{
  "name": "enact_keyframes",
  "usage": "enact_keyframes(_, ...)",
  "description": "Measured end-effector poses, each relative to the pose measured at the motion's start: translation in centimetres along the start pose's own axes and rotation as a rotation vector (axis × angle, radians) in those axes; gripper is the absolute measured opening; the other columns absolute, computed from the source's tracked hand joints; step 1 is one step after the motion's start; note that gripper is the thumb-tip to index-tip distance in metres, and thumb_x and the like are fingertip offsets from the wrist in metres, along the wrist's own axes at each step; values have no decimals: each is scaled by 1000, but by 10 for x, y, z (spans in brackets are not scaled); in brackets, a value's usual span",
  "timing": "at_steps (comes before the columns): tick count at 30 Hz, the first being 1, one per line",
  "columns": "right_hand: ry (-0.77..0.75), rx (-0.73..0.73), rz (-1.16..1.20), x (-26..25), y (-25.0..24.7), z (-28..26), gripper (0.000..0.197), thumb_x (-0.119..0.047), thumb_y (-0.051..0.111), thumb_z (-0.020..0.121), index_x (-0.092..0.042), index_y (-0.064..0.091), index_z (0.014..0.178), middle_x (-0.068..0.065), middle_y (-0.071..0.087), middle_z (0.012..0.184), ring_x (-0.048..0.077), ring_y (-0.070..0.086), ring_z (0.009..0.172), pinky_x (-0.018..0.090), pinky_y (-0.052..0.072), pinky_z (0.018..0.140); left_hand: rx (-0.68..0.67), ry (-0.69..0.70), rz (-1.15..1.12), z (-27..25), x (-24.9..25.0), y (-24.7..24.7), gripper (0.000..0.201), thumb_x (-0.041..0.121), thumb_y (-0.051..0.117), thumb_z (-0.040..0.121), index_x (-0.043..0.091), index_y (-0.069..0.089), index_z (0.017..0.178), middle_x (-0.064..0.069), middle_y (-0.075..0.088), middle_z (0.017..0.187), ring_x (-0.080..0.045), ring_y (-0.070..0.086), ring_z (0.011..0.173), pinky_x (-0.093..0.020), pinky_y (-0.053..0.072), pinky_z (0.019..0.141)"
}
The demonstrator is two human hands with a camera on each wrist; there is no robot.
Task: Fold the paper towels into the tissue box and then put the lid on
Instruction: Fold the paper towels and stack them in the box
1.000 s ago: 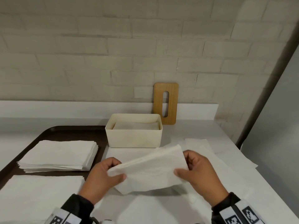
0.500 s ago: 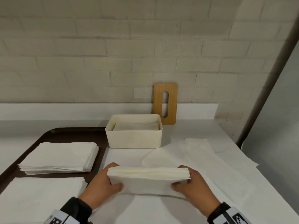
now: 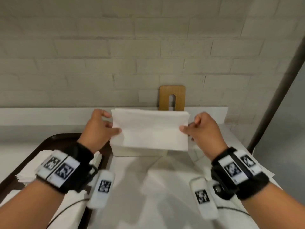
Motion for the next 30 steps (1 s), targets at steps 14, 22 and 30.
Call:
enact_keyframes(14, 5, -149, -804, 61, 99, 99, 13, -17, 50, 85, -30, 50, 82, -6, 67, 97, 21, 60, 94, 37, 30, 86, -261, -91, 758, 95, -65, 60, 38, 7, 44, 90, 18, 55, 125, -5, 47, 139, -22, 44, 128, -27, 33, 106)
enact_keyframes(22, -71, -388, -1300, 69, 120, 106, 22, -18, 44, 90, -17, 65, 96, 3, 65, 107, 27, 56, 106, 49, 26, 105, -400, -7, 1065, 92, -74, 75, 34, 18, 39, 93, 2, 58, 117, -16, 54, 127, -31, 52, 113, -32, 41, 91)
enact_keyframes(30, -158, -208, -697, 56, 57, 84, 17, -10, 51, 85, -15, 67, 88, 10, 65, 105, 25, 59, 94, 32, 48, 84, -64, 357, 852, 63, -37, 66, 18, 16, 58, 82, 9, 68, 96, -12, 53, 115, -32, 51, 105, -37, 42, 85)
Point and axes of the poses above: each hand's wrist, its own z-axis towards the middle knuckle, its own y-axis out of the palm, x = y × z, the point moved 3 cm from there along z, towards the middle knuckle
